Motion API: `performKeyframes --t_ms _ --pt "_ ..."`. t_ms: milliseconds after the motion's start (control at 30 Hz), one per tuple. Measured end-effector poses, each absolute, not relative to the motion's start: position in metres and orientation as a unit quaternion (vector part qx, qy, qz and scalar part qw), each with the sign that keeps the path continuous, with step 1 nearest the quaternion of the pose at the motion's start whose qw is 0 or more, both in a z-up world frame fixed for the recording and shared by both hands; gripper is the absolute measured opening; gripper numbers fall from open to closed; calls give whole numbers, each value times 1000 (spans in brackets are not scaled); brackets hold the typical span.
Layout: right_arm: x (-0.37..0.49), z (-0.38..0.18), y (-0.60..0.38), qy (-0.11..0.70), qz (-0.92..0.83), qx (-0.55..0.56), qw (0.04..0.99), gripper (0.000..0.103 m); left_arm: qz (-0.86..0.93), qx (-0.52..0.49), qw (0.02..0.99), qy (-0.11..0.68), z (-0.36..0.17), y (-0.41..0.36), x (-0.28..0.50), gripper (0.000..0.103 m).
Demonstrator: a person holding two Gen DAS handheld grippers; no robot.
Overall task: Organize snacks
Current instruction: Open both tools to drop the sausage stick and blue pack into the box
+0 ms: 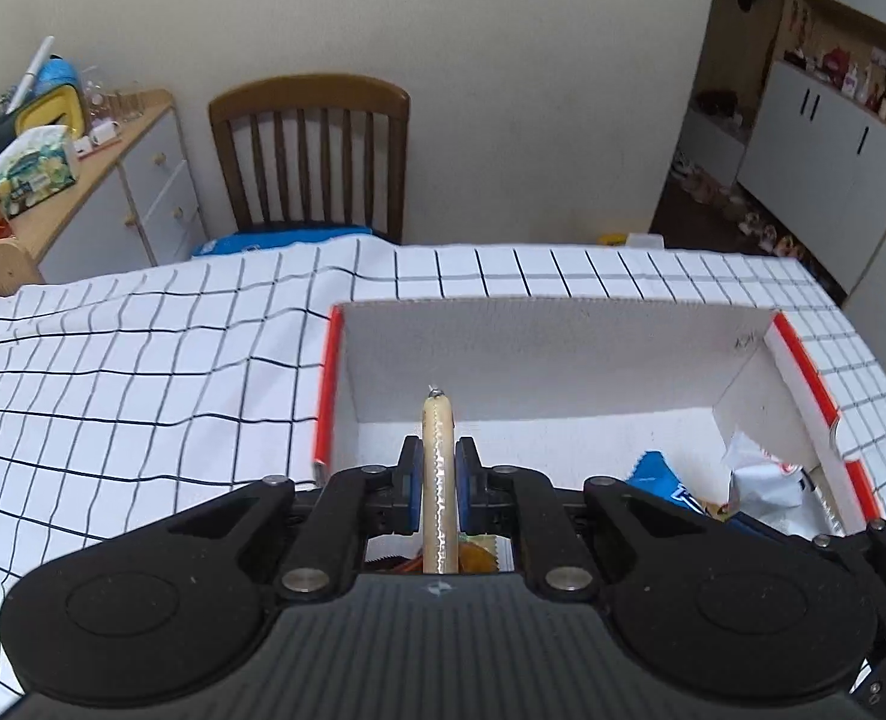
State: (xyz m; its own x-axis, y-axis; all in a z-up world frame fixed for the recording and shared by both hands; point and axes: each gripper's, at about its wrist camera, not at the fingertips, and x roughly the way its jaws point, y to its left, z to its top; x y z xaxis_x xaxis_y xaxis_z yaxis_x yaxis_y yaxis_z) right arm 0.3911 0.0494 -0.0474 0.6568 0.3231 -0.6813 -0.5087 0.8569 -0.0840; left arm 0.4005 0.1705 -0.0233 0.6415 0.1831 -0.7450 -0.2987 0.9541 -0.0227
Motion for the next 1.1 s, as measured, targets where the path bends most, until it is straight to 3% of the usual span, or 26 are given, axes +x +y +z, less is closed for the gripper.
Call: performKeyframes --t_ms 533,800,1100 --pt "399 -58 63 370 237 -143 887 56 123 -54 888 440 -51 161 413 11" --pt "399 -56 58 365 240 -142 888 71 133 -77 889 432 -47 169 412 14" --pt "387 -39 44 345 234 -129 900 80 138 -93 897 409 -22 172 390 18"
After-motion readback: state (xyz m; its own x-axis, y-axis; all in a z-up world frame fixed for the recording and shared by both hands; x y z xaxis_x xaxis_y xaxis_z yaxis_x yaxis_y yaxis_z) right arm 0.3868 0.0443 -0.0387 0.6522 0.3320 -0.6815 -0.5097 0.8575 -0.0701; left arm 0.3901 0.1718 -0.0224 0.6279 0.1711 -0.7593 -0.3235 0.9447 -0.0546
